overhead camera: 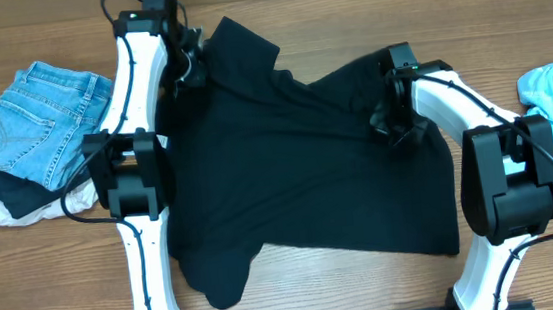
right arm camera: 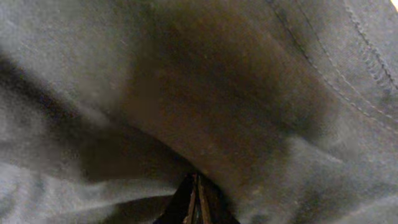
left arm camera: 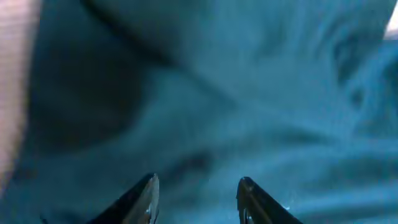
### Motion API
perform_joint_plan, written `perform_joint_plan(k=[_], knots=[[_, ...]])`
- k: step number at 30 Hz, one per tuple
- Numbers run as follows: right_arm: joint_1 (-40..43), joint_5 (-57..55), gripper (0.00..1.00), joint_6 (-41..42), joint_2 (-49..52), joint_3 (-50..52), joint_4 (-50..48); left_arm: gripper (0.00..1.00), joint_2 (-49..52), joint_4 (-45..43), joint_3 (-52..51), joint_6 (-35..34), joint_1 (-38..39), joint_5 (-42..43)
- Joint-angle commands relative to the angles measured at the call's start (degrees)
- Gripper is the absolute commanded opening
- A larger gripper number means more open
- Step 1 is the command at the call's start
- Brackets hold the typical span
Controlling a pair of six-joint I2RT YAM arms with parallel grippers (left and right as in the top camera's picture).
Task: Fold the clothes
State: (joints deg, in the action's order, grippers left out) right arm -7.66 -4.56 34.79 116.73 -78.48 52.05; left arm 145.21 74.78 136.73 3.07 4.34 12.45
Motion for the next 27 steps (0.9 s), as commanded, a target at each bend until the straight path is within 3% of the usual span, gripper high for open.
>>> perform_joint_plan(k=[1, 3, 4, 7, 11, 13, 15, 19, 23, 27], knots=[[2.7, -0.6, 0.15, -4.8, -3.9, -1.0, 1.4, 0.46, -0.8, 4.5, 1.0, -1.9, -1.2, 0.5], [4.5, 3.3, 0.35, -9.2, -9.8, -3.5, 0.8, 0.48, -1.0, 8.9, 1.0, -3.4, -1.3, -2.3], [5.7, 6.7, 0.40, -11.8, -12.5, -4.9, 0.8, 0.49, -1.0, 10.8, 0.9, -4.5, -1.4, -4.1], [9.0, 11.4, 0.42, -12.3, -16.2, -5.9, 1.9, 0.48, -1.0, 13.2, 0.5, -5.5, -1.3, -5.2], [11.9, 11.8, 0.16, -12.3, -14.0, -5.7, 1.9, 0.54, -0.9, 11.1, -0.3, -6.1, -1.3, -6.2], [12.3, 12.7, 0.04, -12.1, -12.3, -4.8, 3.8, 0.48, -0.9, 11.3, -2.1, -6.1, -1.3, -4.4], [12.2, 13.9, 0.04, -12.1, -11.8, -3.9, 8.2, 0.43, -0.9, 13.6, -3.7, -5.3, -1.1, -2.1], [12.2, 13.6, 0.08, -12.6, -11.8, -3.3, 16.3, 0.42, -1.0, 16.5, -4.3, -4.1, 0.3, -2.3], [12.2, 15.0, 0.08, -15.5, -12.2, -3.3, 18.9, 0.30, -2.8, 21.7, -4.3, -3.4, 2.1, -2.4], [12.2, 15.4, 0.09, -16.6, -15.5, -3.3, 22.6, 0.34, -12.9, 22.1, -6.0, -5.7, 4.2, -2.5]])
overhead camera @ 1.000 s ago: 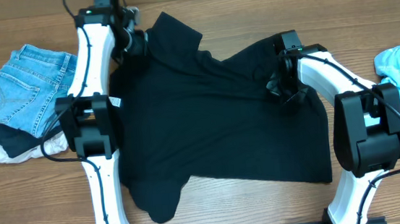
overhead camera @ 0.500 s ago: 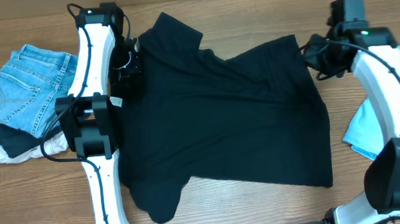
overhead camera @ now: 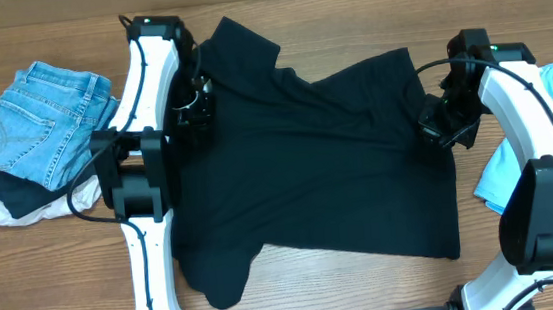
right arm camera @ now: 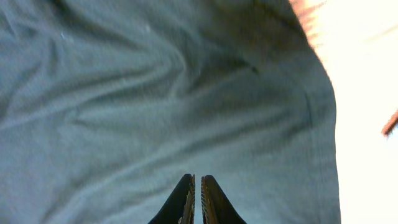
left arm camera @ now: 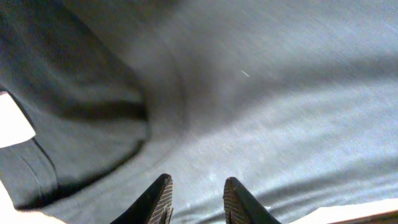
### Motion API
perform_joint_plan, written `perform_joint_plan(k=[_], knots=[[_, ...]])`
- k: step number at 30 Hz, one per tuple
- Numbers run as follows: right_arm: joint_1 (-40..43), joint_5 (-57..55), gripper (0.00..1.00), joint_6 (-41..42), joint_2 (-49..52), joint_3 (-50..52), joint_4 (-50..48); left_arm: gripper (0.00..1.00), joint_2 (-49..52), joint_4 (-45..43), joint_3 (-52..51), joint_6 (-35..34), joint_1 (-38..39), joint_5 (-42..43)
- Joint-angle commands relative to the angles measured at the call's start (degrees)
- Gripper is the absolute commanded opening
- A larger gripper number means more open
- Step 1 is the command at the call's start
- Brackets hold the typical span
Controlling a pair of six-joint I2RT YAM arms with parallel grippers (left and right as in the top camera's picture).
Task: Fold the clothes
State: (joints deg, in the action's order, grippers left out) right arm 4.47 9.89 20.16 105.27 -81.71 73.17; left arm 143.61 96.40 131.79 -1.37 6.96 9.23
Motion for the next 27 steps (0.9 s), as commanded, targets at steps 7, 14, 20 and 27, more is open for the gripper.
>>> perform_joint_plan(k=[7, 14, 20, 27], knots=[[0.1, 0.9, 0.28, -2.0, -11.5, 0.7, 4.9, 0.50, -38.3, -4.3, -28.2, -13.6, 6.7, -6.2], [0.1, 5.9, 0.36, -0.4, -11.5, 18.9, -5.2, 0.55, -48.1, -25.3, -65.7, -23.7, 11.0, 2.8], [0.1, 4.3, 0.35, 4.8, -11.5, 28.4, -14.4, 0.46, -48.1, -37.0, -79.6, -29.8, 11.0, 3.9], [0.1, -3.3, 0.13, 17.8, -11.5, 38.7, -24.8, 0.23, -48.1, -41.2, -90.7, -39.6, 11.0, 4.9]])
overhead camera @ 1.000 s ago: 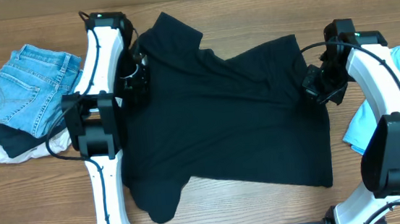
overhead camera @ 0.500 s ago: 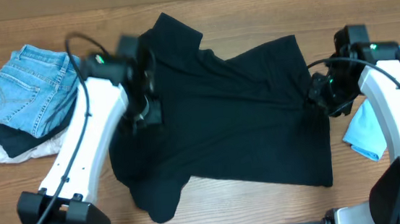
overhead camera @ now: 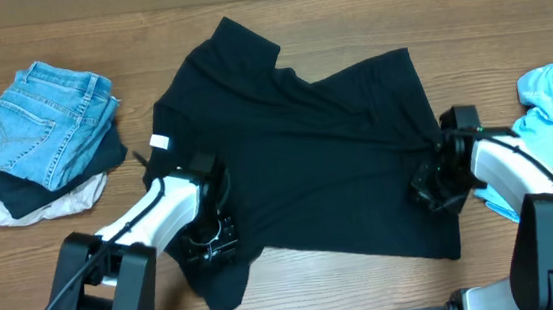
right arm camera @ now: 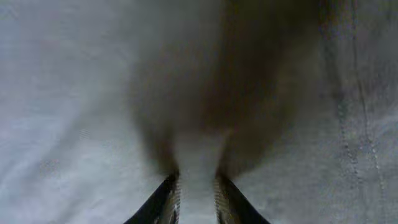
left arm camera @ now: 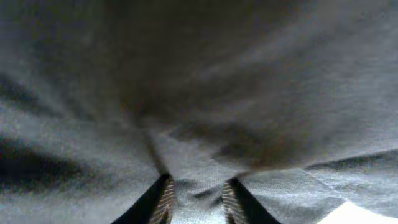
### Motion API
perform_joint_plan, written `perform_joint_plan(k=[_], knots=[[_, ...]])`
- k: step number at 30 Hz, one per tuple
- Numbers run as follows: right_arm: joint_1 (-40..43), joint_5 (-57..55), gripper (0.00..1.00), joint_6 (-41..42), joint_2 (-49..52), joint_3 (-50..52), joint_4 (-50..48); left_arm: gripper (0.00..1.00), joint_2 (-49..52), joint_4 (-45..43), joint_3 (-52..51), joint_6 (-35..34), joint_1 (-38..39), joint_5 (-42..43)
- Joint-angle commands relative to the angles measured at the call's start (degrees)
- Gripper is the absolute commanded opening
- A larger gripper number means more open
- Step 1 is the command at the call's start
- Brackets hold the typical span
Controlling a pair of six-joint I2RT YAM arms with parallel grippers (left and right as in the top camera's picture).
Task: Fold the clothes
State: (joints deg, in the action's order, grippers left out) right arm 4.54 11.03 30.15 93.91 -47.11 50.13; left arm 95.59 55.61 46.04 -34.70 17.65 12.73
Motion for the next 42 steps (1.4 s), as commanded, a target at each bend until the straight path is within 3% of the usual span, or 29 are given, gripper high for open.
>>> perform_joint_plan(k=[1, 6, 13, 16, 18, 19, 20, 21, 24, 26, 34, 37, 42], knots=[[0.1, -5.7, 0.07, 9.5, -0.2, 4.6, -1.8, 0.21, 0.0, -0.4, -5.7, -6.3, 0.3, 2.2], [1.6, -17.4, 0.04, 15.3, -0.2, 3.3, 4.2, 0.05, -0.1, 2.3, -9.2, -5.9, 0.3, 4.8], [6.9, -23.0, 0.04, 14.9, -3.4, -0.7, 13.2, 0.04, -0.2, 9.8, -9.4, -1.9, 0.3, 4.5], [6.7, -21.8, 0.04, 10.2, -7.3, -2.0, 11.7, 0.04, -0.2, 10.0, -8.7, -0.3, 0.3, 4.5], [6.7, -12.7, 0.04, 1.3, -11.0, -3.9, 7.5, 0.05, -0.9, 10.0, -7.1, 1.0, 0.3, 4.3], [6.7, -6.4, 0.04, -3.1, -12.8, -5.0, 5.1, 0.08, -1.5, 10.4, -5.9, 1.5, 0.3, 4.2], [6.7, 0.1, 0.05, -7.3, -14.7, -6.3, 1.6, 0.17, -2.4, 11.0, -4.1, 1.6, 0.3, 4.2], [6.7, 5.9, 0.13, -10.9, -16.2, -7.5, -2.7, 0.22, -3.4, 11.6, -2.1, 1.7, 0.3, 4.2], [6.7, 11.4, 0.14, -11.1, -16.4, -9.2, -13.7, 0.51, -5.6, 13.4, 4.6, 2.4, 0.3, 3.8], [6.6, 12.3, 0.14, -10.3, -14.5, -9.2, -19.6, 0.61, -6.0, 13.9, 8.7, 3.7, 0.3, 3.8], [3.5, 17.1, 0.07, -5.6, 5.0, -9.2, -43.3, 0.65, -6.0, 14.2, 26.4, 8.7, 0.3, -1.9], [2.3, 17.1, 0.07, -1.9, 11.7, -9.2, -49.7, 0.81, -6.0, 13.9, 34.0, 10.9, 0.3, -2.6], [1.5, 9.7, 0.07, 0.3, 19.7, -9.3, -54.7, 0.79, -6.0, 14.4, 42.1, 10.9, 0.3, -2.6]])
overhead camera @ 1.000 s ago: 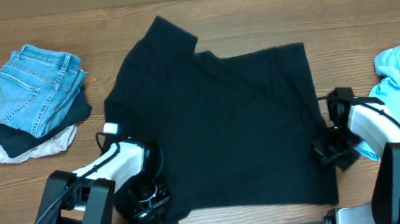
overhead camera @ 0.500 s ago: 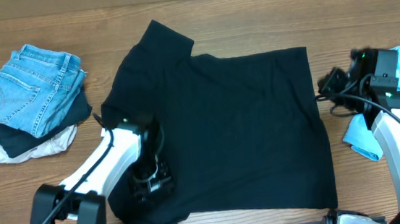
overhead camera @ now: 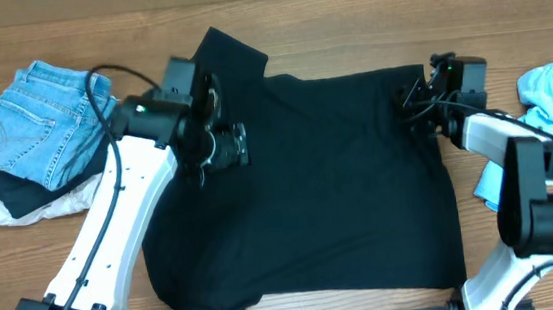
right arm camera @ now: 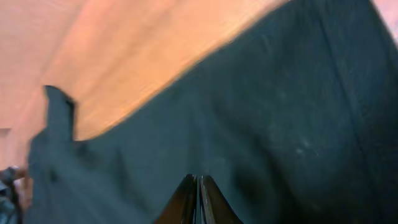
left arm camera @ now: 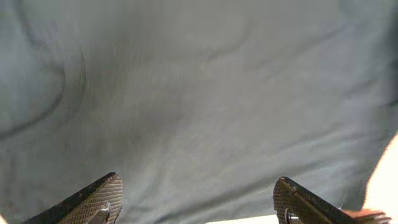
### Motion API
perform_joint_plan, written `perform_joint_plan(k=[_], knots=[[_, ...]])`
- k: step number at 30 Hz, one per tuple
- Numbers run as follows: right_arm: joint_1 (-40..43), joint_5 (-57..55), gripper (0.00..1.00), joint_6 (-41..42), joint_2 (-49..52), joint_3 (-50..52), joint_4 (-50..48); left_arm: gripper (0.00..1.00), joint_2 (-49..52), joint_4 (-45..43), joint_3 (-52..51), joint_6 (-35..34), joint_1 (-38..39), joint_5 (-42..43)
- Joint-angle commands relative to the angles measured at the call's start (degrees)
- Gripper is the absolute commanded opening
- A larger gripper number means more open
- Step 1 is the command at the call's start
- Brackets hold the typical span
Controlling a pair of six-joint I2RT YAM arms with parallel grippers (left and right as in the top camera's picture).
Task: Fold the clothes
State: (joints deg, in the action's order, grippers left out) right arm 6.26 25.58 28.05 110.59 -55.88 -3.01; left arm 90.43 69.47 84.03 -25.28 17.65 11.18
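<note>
A black shirt (overhead camera: 329, 180) lies spread across the middle of the table, and its hem reaches close to the front edge. My left gripper (overhead camera: 223, 145) hangs above the shirt's upper left part. In the left wrist view the left gripper (left arm camera: 198, 180) is wide open, with only flat shirt cloth (left arm camera: 199, 93) below it. My right gripper (overhead camera: 410, 98) lies low at the shirt's upper right corner. In the right wrist view the right gripper (right arm camera: 197, 177) is shut over dark cloth (right arm camera: 280, 137), and no fold shows between its tips.
A stack with blue jeans (overhead camera: 37, 116) on top of dark and white clothes sits at the far left. A crumpled light blue garment lies at the right edge. Bare wooden table (overhead camera: 365, 17) runs behind the shirt.
Both grippers were low on the shirt's lower corners with their jaws close together on cloth. They are now at its upper part, the left wide open and the right shut. The shirt lies flatter and squarer, hem nearer the front.
First the left gripper was at the shirt's top left and the right, shut, near its upper right, with the shirt lying skewed. Then the right stood at the right edge. Later both were pressed on the lower corners. Now both are up top and the shirt is spread out.
</note>
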Motion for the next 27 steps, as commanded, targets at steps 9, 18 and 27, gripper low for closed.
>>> perform_joint_plan(k=[9, 18, 27], knots=[[-0.2, -25.0, 0.04, 5.7, 11.9, -5.8, -6.6, 0.80, -0.9, 3.1, 5.0, 0.6, 0.3, 0.5], [2.2, -16.9, 0.24, -4.7, 18.2, -24.8, 2.4, 0.88, -0.9, 3.3, 5.0, 0.5, 0.3, 0.0], [8.3, 1.6, 0.70, -6.4, -1.3, -27.6, 19.2, 0.88, -0.9, 8.7, 5.0, -3.3, 0.3, -9.7]])
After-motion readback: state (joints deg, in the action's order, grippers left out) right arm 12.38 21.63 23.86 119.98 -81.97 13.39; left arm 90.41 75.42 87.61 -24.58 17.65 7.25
